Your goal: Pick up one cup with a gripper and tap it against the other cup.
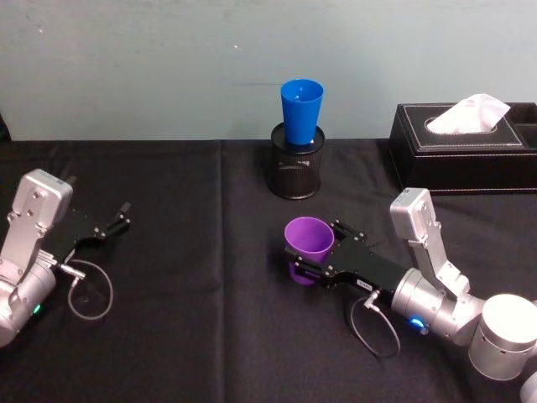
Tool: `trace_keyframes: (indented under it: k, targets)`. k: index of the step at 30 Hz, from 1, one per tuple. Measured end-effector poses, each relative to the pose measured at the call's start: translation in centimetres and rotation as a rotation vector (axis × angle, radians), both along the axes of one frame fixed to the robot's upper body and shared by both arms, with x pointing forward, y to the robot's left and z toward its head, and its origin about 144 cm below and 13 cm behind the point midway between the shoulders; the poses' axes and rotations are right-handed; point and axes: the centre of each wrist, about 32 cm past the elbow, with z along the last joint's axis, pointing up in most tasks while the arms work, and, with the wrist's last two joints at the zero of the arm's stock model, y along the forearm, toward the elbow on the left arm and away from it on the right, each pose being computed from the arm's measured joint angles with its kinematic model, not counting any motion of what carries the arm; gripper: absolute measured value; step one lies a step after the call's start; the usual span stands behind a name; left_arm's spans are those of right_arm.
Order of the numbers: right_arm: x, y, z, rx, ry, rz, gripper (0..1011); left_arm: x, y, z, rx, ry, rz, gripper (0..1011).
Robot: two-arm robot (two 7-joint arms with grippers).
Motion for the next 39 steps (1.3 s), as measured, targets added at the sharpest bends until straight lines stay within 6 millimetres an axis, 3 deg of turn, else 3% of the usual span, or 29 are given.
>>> trace_keyframes:
  k: [11,29,39]
  targets:
    - [0.0,0.0,0.0,0.001,0.001,-0.001,742,0.0,0.0,0.0,0.0,0.0,0.0,1000]
    - [0.0,0.0,0.0,0.002,0.001,-0.002,733,0.0,0.0,0.0,0.0,0.0,0.0,1000]
    - [0.0,0.0,1.9,0.012,0.0,-0.01,733,0.0,0.0,0.0,0.0,0.0,0.0,1000]
